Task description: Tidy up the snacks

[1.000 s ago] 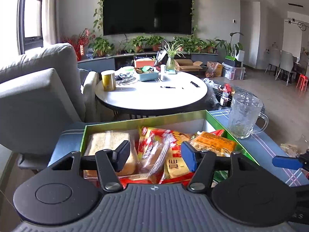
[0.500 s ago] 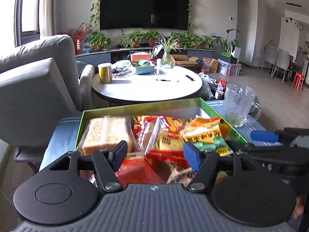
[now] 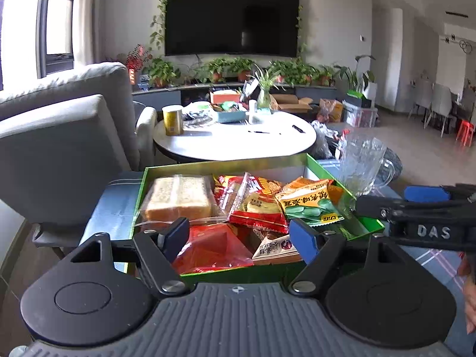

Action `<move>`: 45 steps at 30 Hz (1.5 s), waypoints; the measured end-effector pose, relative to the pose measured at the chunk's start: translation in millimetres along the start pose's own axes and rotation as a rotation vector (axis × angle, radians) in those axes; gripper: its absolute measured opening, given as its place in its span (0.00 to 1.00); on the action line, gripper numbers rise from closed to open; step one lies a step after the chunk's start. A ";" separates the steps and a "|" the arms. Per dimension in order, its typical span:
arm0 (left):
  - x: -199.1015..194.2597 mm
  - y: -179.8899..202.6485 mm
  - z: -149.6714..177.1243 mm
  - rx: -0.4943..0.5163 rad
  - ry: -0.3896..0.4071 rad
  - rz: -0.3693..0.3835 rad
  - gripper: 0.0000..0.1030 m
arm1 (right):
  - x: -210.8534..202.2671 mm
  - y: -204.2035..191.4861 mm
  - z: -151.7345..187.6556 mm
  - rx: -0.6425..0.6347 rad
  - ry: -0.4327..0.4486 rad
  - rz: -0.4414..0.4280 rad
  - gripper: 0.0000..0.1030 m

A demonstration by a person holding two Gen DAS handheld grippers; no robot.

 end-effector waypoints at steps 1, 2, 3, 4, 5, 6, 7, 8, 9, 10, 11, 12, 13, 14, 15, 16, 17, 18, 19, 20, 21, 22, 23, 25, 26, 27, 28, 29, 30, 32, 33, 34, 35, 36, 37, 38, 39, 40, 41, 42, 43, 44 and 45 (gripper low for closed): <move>-5.4 -2.8 -0.4 -0.010 0.004 -0.014 0.72 | -5.7 -2.2 -0.4 0.001 0.007 -0.003 0.78; -12.5 -6.1 0.1 -0.022 0.008 -0.033 0.72 | -11.6 -4.2 -0.4 0.004 0.016 -0.006 0.78; -19.0 -8.3 0.4 -0.034 0.013 -0.046 0.72 | -17.5 -5.9 0.1 0.007 0.024 -0.009 0.78; -26.1 -10.4 0.9 -0.046 0.020 -0.052 0.72 | -23.4 -8.1 0.7 0.011 0.029 -0.013 0.78; -33.3 -11.7 1.3 -0.056 0.026 -0.053 0.73 | -29.9 -10.3 2.2 0.015 0.030 -0.021 0.78; -39.6 -11.9 1.9 -0.061 0.030 -0.054 0.74 | -35.3 -12.6 3.4 0.018 0.029 -0.029 0.78; -46.6 -12.4 1.9 -0.063 0.034 -0.058 0.75 | -40.8 -15.2 4.3 0.022 0.029 -0.038 0.78; -53.9 -12.5 2.3 -0.059 0.039 -0.070 0.76 | -46.9 -17.4 5.0 0.028 0.030 -0.047 0.78; -61.9 -12.5 2.3 -0.052 0.045 -0.088 0.80 | -51.7 -19.4 4.6 0.035 0.032 -0.054 0.78; -68.8 -12.3 3.1 -0.047 0.051 -0.103 0.82 | -57.6 -21.4 4.3 0.045 0.037 -0.060 0.78; -75.8 -12.0 4.7 -0.043 0.058 -0.114 0.83 | -62.5 -23.9 3.2 0.052 0.041 -0.066 0.78; -83.1 -11.7 6.4 -0.041 0.066 -0.121 0.83 | -67.9 -26.7 2.4 0.057 0.047 -0.073 0.78; -90.1 -11.3 8.8 -0.043 0.069 -0.122 0.83 | -73.3 -29.3 1.9 0.061 0.052 -0.081 0.78; -95.8 -10.8 11.4 -0.047 0.068 -0.120 0.83 | -78.8 -32.2 1.3 0.061 0.057 -0.088 0.78; -101.2 -11.1 14.3 -0.052 0.066 -0.119 0.83 | -83.7 -35.1 1.4 0.060 0.061 -0.094 0.78; -106.4 -11.3 17.2 -0.056 0.063 -0.120 0.83 | -88.6 -38.0 1.0 0.059 0.066 -0.098 0.78; -111.2 -11.0 19.6 -0.060 0.062 -0.124 0.83 | -93.4 -40.1 0.6 0.058 0.072 -0.101 0.78; -115.9 -10.8 21.7 -0.061 0.063 -0.130 0.83 | -98.1 -41.9 0.5 0.060 0.078 -0.103 0.78; -121.1 -10.5 23.9 -0.060 0.063 -0.137 0.83 | -102.3 -43.0 1.4 0.063 0.083 -0.103 0.78; -125.9 -10.4 26.0 -0.058 0.065 -0.144 0.83 | -106.4 -44.1 2.1 0.066 0.085 -0.103 0.78; -130.5 -10.6 27.7 -0.058 0.068 -0.151 0.83 | -110.0 -45.2 3.1 0.069 0.086 -0.103 0.78; -135.1 -10.9 29.9 -0.059 0.070 -0.159 0.83 | -113.2 -46.7 5.0 0.069 0.085 -0.103 0.78; -140.0 -10.9 32.3 -0.061 0.073 -0.166 0.83 | -115.9 -48.3 7.0 0.068 0.080 -0.104 0.78; -148.4 -11.4 35.7 -0.068 0.078 -0.172 0.83 | -120.6 -51.7 10.0 0.062 0.076 -0.107 0.78; -152.6 -11.2 37.5 -0.073 0.081 -0.170 0.83 | -124.2 -54.4 12.2 0.060 0.080 -0.112 0.78; -156.1 -10.9 39.5 -0.079 0.084 -0.165 0.83 | -127.8 -56.3 14.2 0.058 0.084 -0.118 0.78; -159.2 -10.3 41.8 -0.083 0.084 -0.159 0.83 | -129.8 -58.5 15.7 0.055 0.087 -0.125 0.78; -161.6 -10.0 43.8 -0.085 0.081 -0.155 0.83 | -131.8 -60.5 17.6 0.051 0.087 -0.130 0.78; -163.5 -9.9 45.5 -0.086 0.079 -0.152 0.83 | -132.9 -61.6 19.6 0.048 0.086 -0.134 0.78; -166.7 -9.7 47.9 -0.084 0.079 -0.149 0.83 | -134.0 -64.3 22.8 0.038 0.081 -0.136 0.78; -168.2 -9.6 49.1 -0.084 0.080 -0.152 0.83 | -135.2 -65.3 24.0 0.034 0.083 -0.136 0.78; -169.2 -9.9 49.6 -0.085 0.081 -0.154 0.83 | -136.4 -66.1 24.5 0.032 0.086 -0.136 0.78; -169.8 -10.4 49.9 -0.088 0.081 -0.155 0.83 | -136.9 -66.4 24.1 0.032 0.089 -0.136 0.78; -170.0 -10.9 50.6 -0.091 0.081 -0.154 0.83 | -137.0 -66.6 24.4 0.033 0.091 -0.136 0.78; -170.1 -11.3 51.4 -0.096 0.079 -0.154 0.83 | -137.4 -66.5 24.9 0.035 0.092 -0.136 0.78; -169.6 -12.7 51.8 -0.107 0.080 -0.157 0.83 | -136.0 -66.1 24.6 0.036 0.091 -0.135 0.78; -169.5 -14.4 52.0 -0.120 0.082 -0.161 0.83 | -136.7 -66.7 26.4 0.037 0.090 -0.133 0.78; -168.9 -15.9 52.1 -0.127 0.083 -0.163 0.83 | -135.9 -66.2 27.0 0.038 0.086 -0.131 0.78; -168.0 -16.9 52.2 -0.129 0.080 -0.164 0.83 | -133.9 -65.4 27.3 0.039 0.083 -0.129 0.78; -167.0 -17.7 52.6 -0.128 0.077 -0.167 0.83 | -134.5 -64.5 29.0 0.042 0.080 -0.127 0.78; -166.1 -17.8 52.9 -0.125 0.074 -0.171 0.83 | -132.9 -63.4 29.4 0.046 0.076 -0.125 0.78; -165.1 -17.9 53.5 -0.123 0.071 -0.176 0.83 | -131.9 -62.4 30.1 0.051 0.073 -0.123 0.78; -164.2 -17.8 54.4 -0.121 0.067 -0.180 0.83 | -131.0 -61.5 30.8 0.056 0.070 -0.121 0.78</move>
Point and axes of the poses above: each gripper's, at about its wrist camera, not at the fingertips, and x roughly the way its jaws point, y to its right, z to its underside, the point moved 8 cm from there along x, roughly the way its jaws point, and after that the axes turned 1 degree about y, right-handed, at the moved point
